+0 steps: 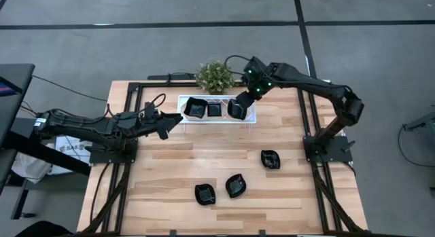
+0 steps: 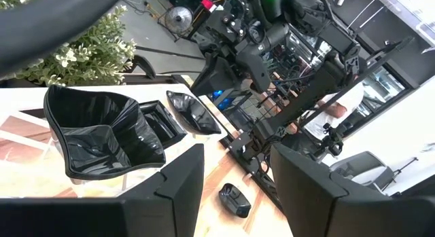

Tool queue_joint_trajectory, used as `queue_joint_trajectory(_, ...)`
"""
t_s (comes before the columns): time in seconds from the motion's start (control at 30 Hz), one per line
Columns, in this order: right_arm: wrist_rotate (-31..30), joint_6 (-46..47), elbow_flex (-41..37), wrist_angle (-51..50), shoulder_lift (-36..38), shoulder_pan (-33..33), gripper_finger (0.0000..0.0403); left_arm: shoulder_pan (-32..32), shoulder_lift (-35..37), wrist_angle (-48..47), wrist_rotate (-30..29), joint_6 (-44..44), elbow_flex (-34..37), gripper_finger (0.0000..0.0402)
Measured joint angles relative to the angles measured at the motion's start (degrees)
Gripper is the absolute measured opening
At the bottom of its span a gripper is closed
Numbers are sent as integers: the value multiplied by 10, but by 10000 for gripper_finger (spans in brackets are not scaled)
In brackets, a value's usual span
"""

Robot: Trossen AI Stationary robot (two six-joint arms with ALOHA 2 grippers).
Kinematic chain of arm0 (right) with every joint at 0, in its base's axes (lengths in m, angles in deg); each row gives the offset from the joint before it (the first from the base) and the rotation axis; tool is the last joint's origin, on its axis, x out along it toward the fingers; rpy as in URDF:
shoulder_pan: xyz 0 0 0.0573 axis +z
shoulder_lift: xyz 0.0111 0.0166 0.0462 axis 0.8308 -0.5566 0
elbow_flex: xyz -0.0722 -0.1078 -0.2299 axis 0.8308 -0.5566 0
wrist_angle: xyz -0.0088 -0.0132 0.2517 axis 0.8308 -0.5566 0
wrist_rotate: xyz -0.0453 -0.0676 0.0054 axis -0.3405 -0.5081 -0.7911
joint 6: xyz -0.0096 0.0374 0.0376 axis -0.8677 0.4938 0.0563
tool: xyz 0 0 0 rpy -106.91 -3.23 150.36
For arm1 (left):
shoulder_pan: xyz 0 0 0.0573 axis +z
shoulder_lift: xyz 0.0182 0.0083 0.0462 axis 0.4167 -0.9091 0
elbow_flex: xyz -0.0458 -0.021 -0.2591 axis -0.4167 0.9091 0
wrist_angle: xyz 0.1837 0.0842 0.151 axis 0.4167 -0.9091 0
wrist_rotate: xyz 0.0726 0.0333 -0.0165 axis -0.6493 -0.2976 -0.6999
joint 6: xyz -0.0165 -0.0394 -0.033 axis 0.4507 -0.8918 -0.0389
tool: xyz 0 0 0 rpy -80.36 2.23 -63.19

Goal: Pick & Place Mini shaped plates
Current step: Stack the leaf shaped plate on top of the leaf shaped plate on the shelf, then stack the top right leaf shaped plate on top of the stacked leaf shaped plate on the shelf

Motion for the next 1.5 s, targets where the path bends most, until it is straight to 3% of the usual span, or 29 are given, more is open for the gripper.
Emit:
queue_joint_trajectory(0.33,-4,-4,69,-106,63,0,87,0,0,0,0,0,0,172)
queue_joint_trajectory(0.53,-22,128,73,-280,143,46,87,0,0,0,0,0,0,172)
queue_joint_trajectory(0.63,-79,211,71,-371,171,99,86,0,0,0,0,0,0,172)
queue_joint_trajectory(0.8,-115,343,10,-337,237,212,86,0,0,0,0,0,0,172)
queue_joint_trajectory(0.97,-129,490,-101,-353,281,317,95,0,0,0,0,1,0,172)
queue_joint_trajectory(1.1,-140,573,-201,-273,305,386,112,0,0,0,0,1,0,172)
queue_joint_trajectory(1.3,-152,633,-313,-191,306,442,153,0,0,0,0,1,0,172)
queue_joint_trajectory(1.5,-174,635,-391,-89,303,448,179,0,0,0,1,12,0,172)
